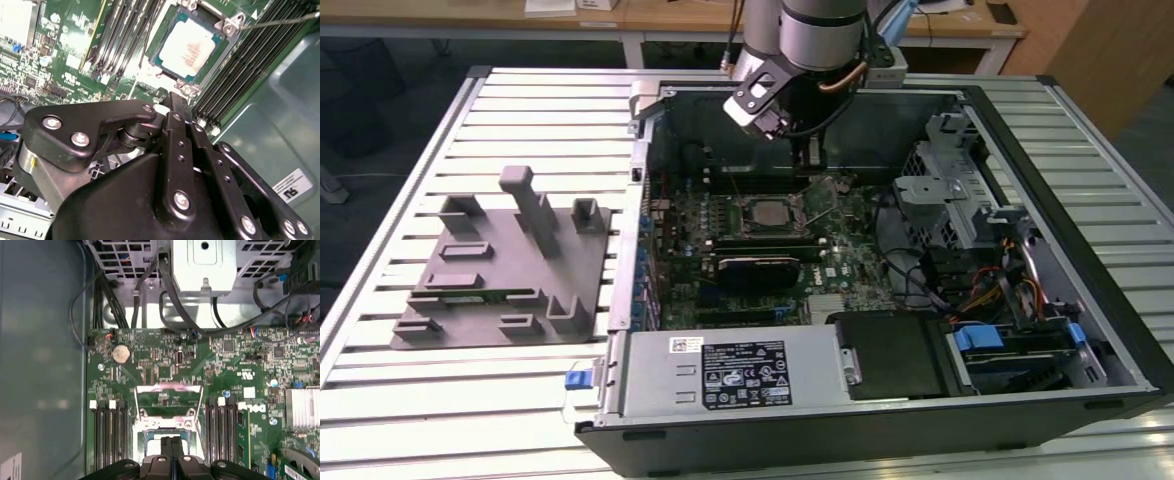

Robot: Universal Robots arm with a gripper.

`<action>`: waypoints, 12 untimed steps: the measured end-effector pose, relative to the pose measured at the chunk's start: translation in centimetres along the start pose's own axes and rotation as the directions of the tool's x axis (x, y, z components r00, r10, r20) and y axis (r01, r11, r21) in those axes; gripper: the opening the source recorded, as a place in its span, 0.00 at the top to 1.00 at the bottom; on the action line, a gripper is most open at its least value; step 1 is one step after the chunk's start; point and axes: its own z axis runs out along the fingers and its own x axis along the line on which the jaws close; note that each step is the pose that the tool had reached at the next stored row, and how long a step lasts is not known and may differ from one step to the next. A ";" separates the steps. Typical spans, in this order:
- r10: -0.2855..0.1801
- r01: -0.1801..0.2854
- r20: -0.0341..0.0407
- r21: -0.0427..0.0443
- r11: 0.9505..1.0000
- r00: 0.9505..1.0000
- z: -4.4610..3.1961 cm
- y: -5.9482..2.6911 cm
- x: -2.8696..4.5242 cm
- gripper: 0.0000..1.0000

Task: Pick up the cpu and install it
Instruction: 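Close the cpu cover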

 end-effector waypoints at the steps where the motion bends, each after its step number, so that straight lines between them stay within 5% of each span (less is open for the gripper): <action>1: 0.000 0.000 0.000 0.000 1.000 1.000 0.01 0.17 0.00 0.89; 12: 0.000 0.000 0.000 0.000 1.000 1.000 0.10 2.15 0.06 0.89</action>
